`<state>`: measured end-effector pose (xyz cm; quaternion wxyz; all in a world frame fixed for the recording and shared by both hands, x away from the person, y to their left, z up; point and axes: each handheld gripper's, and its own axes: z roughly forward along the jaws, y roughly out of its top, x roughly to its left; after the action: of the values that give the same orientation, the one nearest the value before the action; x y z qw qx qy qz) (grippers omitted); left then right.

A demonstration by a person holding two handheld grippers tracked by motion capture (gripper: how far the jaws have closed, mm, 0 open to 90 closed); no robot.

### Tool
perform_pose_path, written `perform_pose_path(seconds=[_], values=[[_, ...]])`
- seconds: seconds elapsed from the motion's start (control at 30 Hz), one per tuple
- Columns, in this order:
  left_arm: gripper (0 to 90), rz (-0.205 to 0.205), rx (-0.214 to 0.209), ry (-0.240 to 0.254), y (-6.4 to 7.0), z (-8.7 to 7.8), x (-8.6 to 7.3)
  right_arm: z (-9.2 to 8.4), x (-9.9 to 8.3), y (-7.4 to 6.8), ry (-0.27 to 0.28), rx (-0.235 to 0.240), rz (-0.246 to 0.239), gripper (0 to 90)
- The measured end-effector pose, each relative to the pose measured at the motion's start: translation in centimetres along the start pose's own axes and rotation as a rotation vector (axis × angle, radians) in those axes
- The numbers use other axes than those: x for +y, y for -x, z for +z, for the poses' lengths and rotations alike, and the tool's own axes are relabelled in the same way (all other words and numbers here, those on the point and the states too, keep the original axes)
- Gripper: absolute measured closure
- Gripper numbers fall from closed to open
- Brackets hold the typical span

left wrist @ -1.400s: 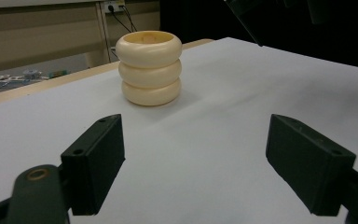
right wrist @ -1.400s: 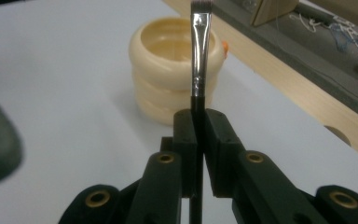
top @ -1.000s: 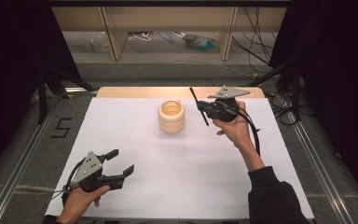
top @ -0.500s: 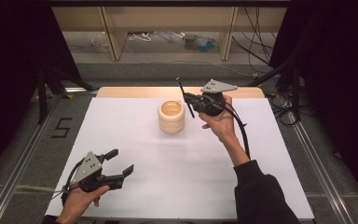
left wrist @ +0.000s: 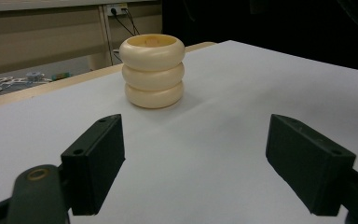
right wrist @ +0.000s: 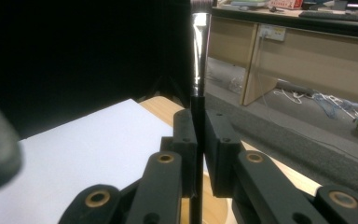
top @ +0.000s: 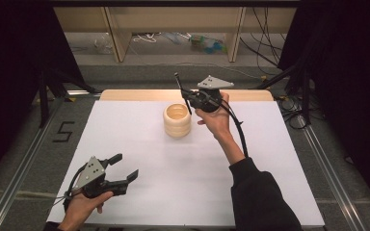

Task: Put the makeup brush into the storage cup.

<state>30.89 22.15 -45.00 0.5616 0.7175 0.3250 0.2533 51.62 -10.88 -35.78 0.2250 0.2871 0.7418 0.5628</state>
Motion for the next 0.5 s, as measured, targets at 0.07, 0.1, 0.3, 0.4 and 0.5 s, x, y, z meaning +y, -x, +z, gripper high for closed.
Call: perform_pose_path(seconds=[0.07,0.1,0.3,0.4,0.5], values=[[19.3,-0.016,-0.006,-0.004,0.1,0.0,0.0,0.5,0.0,0.1,0.017,0.0,0.011,83.9],[19.3,-0.019,-0.007,-0.004,0.1,0.0,0.0,0.9,0.3,0.2,0.018,-0.006,0.003,83.9],[19.3,0.232,-0.015,-0.01,-1.5,0.0,0.6,1.9,0.1,0.3,0.035,-0.009,0.051,83.9],[19.3,0.226,-0.003,-0.011,-1.5,0.0,0.6,2.5,-0.2,0.4,0.029,-0.014,0.084,84.0],[19.3,0.023,-0.023,0.006,-0.1,0.2,0.0,2.9,-0.1,0.4,0.028,-0.018,0.081,83.9]])
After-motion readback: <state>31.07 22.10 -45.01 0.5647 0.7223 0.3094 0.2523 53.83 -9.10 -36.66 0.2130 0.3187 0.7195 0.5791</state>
